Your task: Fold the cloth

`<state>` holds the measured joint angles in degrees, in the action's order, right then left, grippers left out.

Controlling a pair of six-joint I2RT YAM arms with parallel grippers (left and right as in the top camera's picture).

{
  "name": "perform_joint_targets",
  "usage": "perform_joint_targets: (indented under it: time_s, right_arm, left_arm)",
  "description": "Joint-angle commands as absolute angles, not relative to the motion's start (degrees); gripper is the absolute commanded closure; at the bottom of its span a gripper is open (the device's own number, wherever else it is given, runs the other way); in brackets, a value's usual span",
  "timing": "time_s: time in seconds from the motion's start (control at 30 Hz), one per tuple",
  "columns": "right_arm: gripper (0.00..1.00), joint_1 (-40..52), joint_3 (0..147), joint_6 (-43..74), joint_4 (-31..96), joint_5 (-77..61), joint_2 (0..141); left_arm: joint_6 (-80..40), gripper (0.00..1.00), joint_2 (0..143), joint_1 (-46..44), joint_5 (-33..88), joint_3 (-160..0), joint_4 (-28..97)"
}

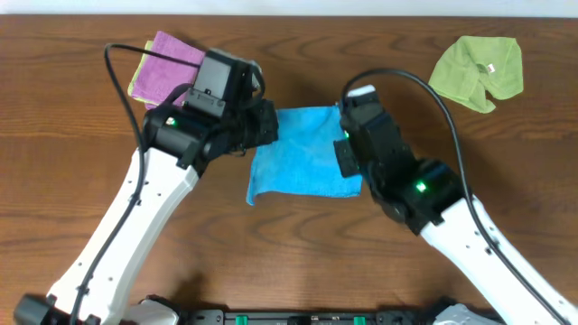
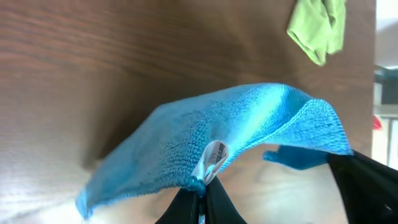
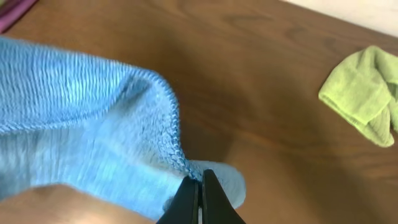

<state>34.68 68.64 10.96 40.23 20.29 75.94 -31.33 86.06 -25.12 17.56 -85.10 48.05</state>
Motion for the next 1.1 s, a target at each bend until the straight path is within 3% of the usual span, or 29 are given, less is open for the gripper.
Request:
perform_joint_targets:
  time_s: [0.0, 0.5, 0.6, 0.63, 0.73, 0.9, 1.07]
  right_arm:
    - [0.99, 31.99, 69.73, 7.75, 37.23, 21.21, 78.72]
    - [0.98, 25.15, 69.73, 0.54, 6.46, 20.95, 99.42]
    - [0.67, 24.75, 69.73, 0.32, 0.71, 22.68, 103.11]
    - [0.59, 24.71, 69.73, 0.32, -0.82, 24.25, 103.88]
    - [0.35, 24.88, 69.76, 0.32, -1.85, 27.92, 103.22]
    - [0.20, 25.63, 69.76, 1.41, 4.19, 27.97, 96.86]
    - [0.16, 24.97, 69.76, 6.22, 16.45, 21.04, 87.50]
  left_arm:
    - [-29.58, 0.94, 89.91, -24.75, 13.02, -86.08, 46.02]
    - [-28.49, 0.94, 105.43, -23.97, 3.90, -86.08, 31.11]
    - [-28.51, 0.94, 107.66, -23.73, 0.69, -86.08, 29.26]
    - [-28.51, 0.89, 108.18, -23.59, -1.48, -86.08, 28.82]
    - [-28.21, 0.52, 108.12, -22.81, -5.13, -86.11, 28.47]
    - [-27.83, 0.02, 106.69, -21.17, -4.29, -86.11, 30.17]
    - [-27.75, 0.05, 104.01, -19.86, -2.68, -86.11, 33.98]
